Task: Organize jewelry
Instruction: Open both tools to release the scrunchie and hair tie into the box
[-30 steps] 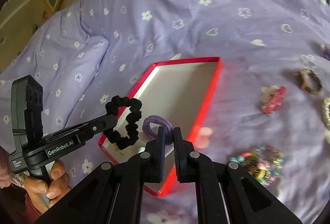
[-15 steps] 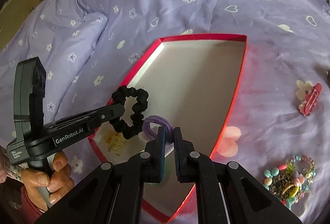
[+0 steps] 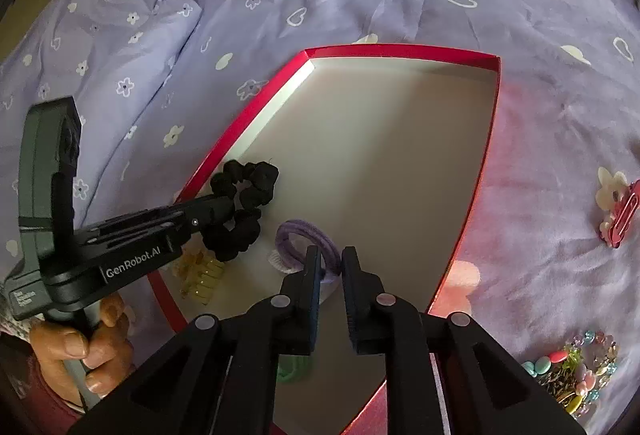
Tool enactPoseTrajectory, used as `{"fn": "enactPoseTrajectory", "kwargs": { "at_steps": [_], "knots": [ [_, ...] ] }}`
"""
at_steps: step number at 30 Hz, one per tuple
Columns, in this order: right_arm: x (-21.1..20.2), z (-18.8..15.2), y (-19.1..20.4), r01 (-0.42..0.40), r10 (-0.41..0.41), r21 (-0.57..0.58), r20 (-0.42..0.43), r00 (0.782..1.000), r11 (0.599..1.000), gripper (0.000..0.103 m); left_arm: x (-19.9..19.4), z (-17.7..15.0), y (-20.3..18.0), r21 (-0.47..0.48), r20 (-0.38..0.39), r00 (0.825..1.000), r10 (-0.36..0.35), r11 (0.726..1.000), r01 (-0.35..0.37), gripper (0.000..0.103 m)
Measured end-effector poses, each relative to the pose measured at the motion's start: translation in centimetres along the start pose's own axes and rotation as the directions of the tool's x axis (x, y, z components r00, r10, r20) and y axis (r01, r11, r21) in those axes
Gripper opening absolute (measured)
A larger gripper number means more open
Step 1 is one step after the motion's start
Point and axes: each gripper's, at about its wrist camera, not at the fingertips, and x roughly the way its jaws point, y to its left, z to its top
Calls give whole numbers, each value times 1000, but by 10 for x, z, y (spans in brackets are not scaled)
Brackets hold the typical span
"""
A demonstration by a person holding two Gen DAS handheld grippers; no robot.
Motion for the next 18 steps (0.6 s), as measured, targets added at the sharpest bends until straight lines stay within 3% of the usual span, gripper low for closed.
{"fn": "enactPoseTrajectory", "kwargs": {
  "at_steps": [2, 4, 18],
  "knots": [
    [-3, 0, 0, -9, 9, 3, 11, 1000, 1000, 26, -3, -1, 2, -22, 9, 1000, 1, 1000, -1, 36],
    [-8, 0, 1, -3, 3, 1, 24, 1000, 1000, 35, -8, -2, 2, -32, 23, 1000, 2, 999, -1, 36],
    [-56, -15, -21, -12, 4, 71, 115, 993, 997, 35, -41, -9, -19, 3, 75, 997, -3, 1000, 3, 39]
  ]
}}
